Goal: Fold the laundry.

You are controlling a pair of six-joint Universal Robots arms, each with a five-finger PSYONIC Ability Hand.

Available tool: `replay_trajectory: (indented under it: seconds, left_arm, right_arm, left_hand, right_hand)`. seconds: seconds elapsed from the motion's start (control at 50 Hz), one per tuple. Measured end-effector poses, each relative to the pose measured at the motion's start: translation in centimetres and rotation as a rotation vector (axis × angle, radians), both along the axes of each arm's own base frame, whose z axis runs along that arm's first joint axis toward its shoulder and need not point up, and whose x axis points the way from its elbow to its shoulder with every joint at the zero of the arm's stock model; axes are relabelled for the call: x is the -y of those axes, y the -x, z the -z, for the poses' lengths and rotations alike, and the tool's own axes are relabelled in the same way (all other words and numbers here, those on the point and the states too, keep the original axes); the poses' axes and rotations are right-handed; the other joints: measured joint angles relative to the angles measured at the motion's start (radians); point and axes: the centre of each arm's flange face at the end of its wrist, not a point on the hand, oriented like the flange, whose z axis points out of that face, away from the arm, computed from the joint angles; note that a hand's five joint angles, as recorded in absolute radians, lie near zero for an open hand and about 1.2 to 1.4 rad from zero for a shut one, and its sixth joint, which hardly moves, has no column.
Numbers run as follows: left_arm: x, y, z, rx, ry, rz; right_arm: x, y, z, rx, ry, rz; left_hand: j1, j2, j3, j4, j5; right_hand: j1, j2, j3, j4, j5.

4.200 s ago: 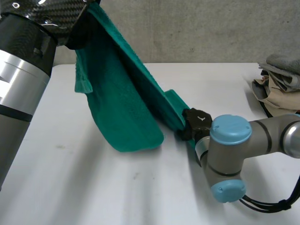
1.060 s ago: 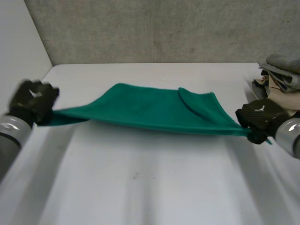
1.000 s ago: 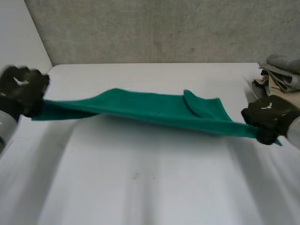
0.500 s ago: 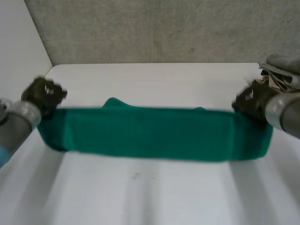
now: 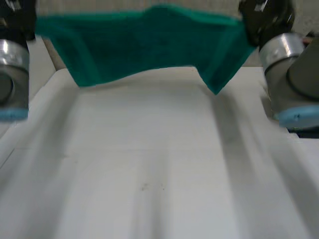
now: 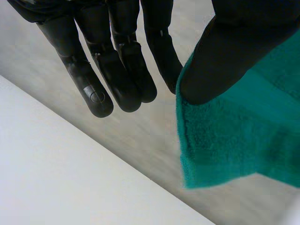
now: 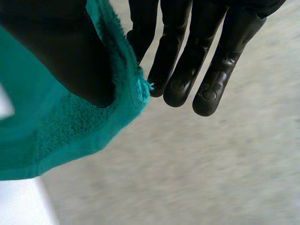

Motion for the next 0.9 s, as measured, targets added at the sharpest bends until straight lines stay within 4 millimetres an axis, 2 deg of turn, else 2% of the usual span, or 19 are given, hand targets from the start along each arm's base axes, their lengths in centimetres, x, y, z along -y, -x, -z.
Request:
replay_trajectory:
  seconds: [0.02,0.04,0.06,0.12,0.14,0.18,0.22,0.24,0.28,0.36,0.46,0.48,0.56,0.58,0.62,0.68,0.74,0.8,0.9]
  left_arm:
    - [-0.2,-0.1,1.5,-0.001,-0.047,0.003]
    - [-0.4,-0.2,2.6,-0.001,-0.079,0.005]
    - [-0.8,-0.2,4.6,0.002,-0.142,0.011]
    - [-1.7,-0.1,8.2,0.010,-0.247,0.027]
    - [-2.5,0.0,10.6,0.021,-0.320,0.043]
    - [-3.0,0.2,12.0,0.029,-0.361,0.056]
    - [-3.0,0.2,12.0,0.029,-0.361,0.056]
    - [-5.5,1.0,15.9,0.063,-0.490,0.112]
    - [-6.7,1.3,16.9,0.075,-0.530,0.133]
    - [-8.7,1.0,16.6,0.091,-0.568,0.145]
    - [-11.6,-0.9,14.8,0.129,-0.649,0.098]
    - [-13.3,-1.9,14.3,0.164,-0.714,0.066]
    - [-16.6,-3.6,14.0,0.246,-0.874,0.017]
    - [-18.2,-4.1,14.0,0.287,-0.960,0.006]
    - [-20.5,-4.6,14.1,0.344,-1.077,0.007]
    - [-22.7,-4.8,14.0,0.405,-1.182,0.027]
    - [-23.2,-4.8,13.8,0.439,-1.195,0.043]
    - [-22.4,-4.5,13.6,0.455,-1.145,0.049]
    - [-18.4,-2.9,13.5,0.467,-0.971,0.081]
  right_arm:
    - [-0.1,0.0,1.7,-0.005,-0.052,-0.009]
    - [-0.1,0.0,2.4,-0.006,-0.077,-0.012]
    - [-0.1,0.0,4.1,-0.007,-0.128,-0.018]
    - [0.0,0.0,7.3,-0.007,-0.226,-0.027]
    - [0.0,0.1,9.5,-0.011,-0.293,-0.030]
    - [0.0,0.1,10.9,-0.016,-0.335,-0.030]
    - [0.0,0.1,10.9,-0.016,-0.335,-0.030]
    - [-0.7,0.5,14.9,-0.049,-0.479,-0.024]
    - [-1.3,0.7,16.2,-0.070,-0.538,-0.020]
    - [-3.0,1.7,17.6,-0.123,-0.653,-0.008]
    - [-5.9,4.4,17.2,-0.238,-0.797,0.023]
    - [-7.3,5.6,16.8,-0.298,-0.848,0.034]
    - [-10.3,8.4,16.0,-0.448,-0.953,0.045]
    - [-11.6,9.6,15.7,-0.514,-0.996,0.046]
    - [-12.7,10.8,15.4,-0.574,-1.034,0.046]
    - [-13.5,11.9,15.1,-0.619,-1.065,0.052]
    - [-13.4,12.4,14.9,-0.619,-1.060,0.061]
    - [-12.6,12.4,14.7,-0.591,-1.027,0.074]
    - [-9.2,11.6,15.0,-0.477,-0.920,0.109]
  left_hand:
    - [0.000,0.000,0.000,0.000,0.000]
    - [0.000,0.000,0.000,0.000,0.000]
    - [0.000,0.000,0.000,0.000,0.000]
    - [0.000,0.000,0.000,0.000,0.000]
    - [0.000,0.000,0.000,0.000,0.000]
    - [0.000,0.000,0.000,0.000,0.000]
    - [0.000,0.000,0.000,0.000,0.000]
    - [0.000,0.000,0.001,0.000,0.000]
    - [0.000,0.000,0.001,0.000,0.000]
    - [0.000,0.001,0.002,0.000,0.000]
    - [0.000,0.001,0.002,0.000,0.000]
    - [0.000,0.001,0.002,0.000,0.000]
    - [0.000,0.001,0.002,0.000,0.000]
    - [0.000,0.001,0.002,0.000,0.000]
    - [0.000,0.001,0.002,0.000,0.000]
    - [0.000,0.001,0.002,0.000,0.000]
    - [0.000,0.001,0.002,0.000,0.000]
    - [0.000,0.001,0.002,0.000,0.000]
    - [0.000,0.001,0.002,0.000,0.000]
  right_hand:
    - [0.000,0.000,0.000,0.000,0.000]
    - [0.000,0.000,0.000,0.000,0.000]
    - [0.000,0.000,0.000,0.000,0.000]
    - [0.000,0.000,0.000,0.000,0.000]
    - [0.000,0.000,0.000,0.000,0.000]
    - [0.000,0.000,0.000,0.000,0.000]
    - [0.000,0.000,0.000,0.000,0.000]
    - [0.000,0.000,0.000,0.000,0.000]
    - [0.000,0.000,0.000,0.000,0.000]
    - [0.000,0.000,0.000,0.000,0.000]
    - [0.000,0.000,0.000,0.000,0.000]
    - [0.000,0.000,0.000,0.000,0.000]
    - [0.000,0.000,0.000,0.000,0.000]
    - [0.000,0.000,0.000,0.000,0.000]
    - [0.000,0.000,0.000,0.000,0.000]
    - [0.000,0.000,0.000,0.000,0.000]
    - [0.000,0.000,0.000,0.000,0.000]
    - [0.000,0.000,0.000,0.000,0.000]
    - [0.000,0.000,0.000,0.000,0.000]
